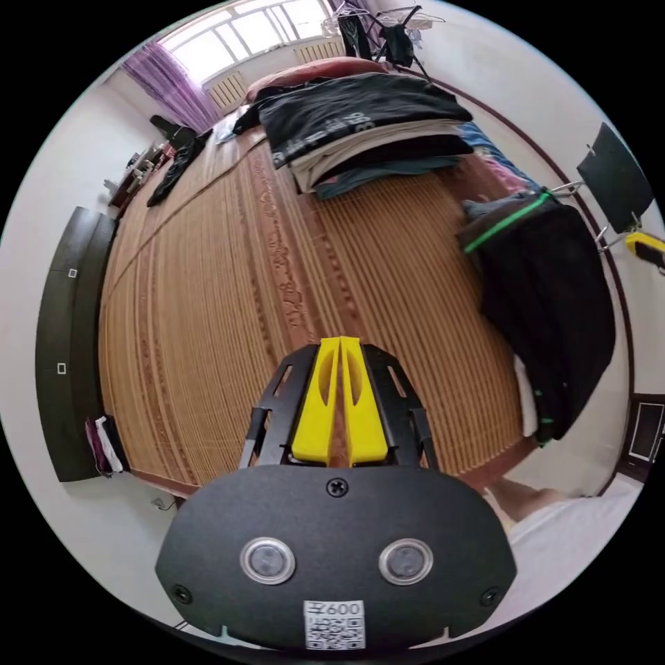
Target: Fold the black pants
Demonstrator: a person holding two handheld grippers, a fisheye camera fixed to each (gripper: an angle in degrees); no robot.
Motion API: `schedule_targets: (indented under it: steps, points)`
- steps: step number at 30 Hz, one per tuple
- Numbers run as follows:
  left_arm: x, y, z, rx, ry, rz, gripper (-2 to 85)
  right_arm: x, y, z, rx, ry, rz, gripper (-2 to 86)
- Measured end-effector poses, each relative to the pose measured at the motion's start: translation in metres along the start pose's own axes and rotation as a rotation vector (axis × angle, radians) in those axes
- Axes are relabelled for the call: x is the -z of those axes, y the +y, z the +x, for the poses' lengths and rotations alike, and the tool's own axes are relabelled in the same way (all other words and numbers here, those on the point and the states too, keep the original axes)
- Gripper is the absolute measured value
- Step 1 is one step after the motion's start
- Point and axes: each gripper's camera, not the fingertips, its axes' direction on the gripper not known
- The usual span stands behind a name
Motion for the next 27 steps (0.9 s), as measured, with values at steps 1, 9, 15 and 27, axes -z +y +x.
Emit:
schedule_targets:
  steps: [1,9,15,27]
  points:
    - [0.010,0.001,0.010,-0.008,0.029,-0.006,0.8,0.001,0.016,0.000,0.026,-0.011,-0.015,4.4]
    - [0.072,0.025,0.056,-0.007,0.125,-0.023,0.8,-0.047,0.077,0.039,0.095,-0.142,-0.104,6.7]
    - [0.134,0.113,0.077,0.212,0.115,-0.076,0.8,-0.106,0.119,0.068,0.373,-0.154,-0.230,2.8]
    - [0.235,0.323,0.087,0.695,0.161,-0.080,0.8,0.050,0.196,0.214,0.461,-0.715,0.072,-0.8]
